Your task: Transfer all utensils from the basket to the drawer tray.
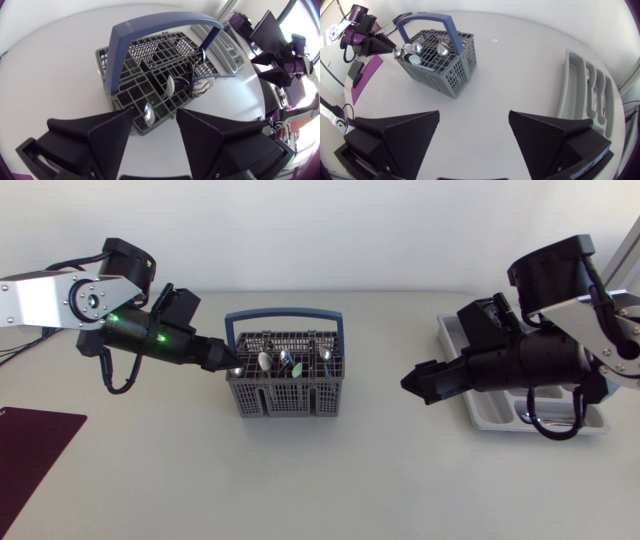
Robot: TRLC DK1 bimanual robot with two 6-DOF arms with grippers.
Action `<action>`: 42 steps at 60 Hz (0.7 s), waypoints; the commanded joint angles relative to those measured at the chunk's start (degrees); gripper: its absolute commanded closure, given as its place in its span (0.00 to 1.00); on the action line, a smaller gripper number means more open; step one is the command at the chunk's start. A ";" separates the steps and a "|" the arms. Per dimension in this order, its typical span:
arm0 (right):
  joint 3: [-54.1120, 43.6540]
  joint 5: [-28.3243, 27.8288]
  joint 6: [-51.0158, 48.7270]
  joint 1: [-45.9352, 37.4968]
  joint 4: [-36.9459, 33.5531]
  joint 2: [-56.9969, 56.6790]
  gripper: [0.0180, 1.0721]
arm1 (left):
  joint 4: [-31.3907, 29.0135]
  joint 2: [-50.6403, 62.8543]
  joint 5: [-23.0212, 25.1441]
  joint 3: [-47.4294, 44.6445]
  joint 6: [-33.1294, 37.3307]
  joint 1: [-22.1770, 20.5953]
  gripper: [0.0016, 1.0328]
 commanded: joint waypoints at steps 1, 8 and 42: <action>-0.78 0.29 -0.44 0.93 0.59 0.52 0.05 | 0.22 1.36 0.78 1.05 1.42 -0.29 0.50; -0.96 0.82 -0.44 1.37 0.68 0.52 0.05 | 0.22 2.42 0.78 1.23 1.42 -0.38 0.59; -2.81 1.52 -0.53 1.81 2.08 0.43 0.05 | 0.22 4.09 5.09 1.32 1.15 0.50 0.96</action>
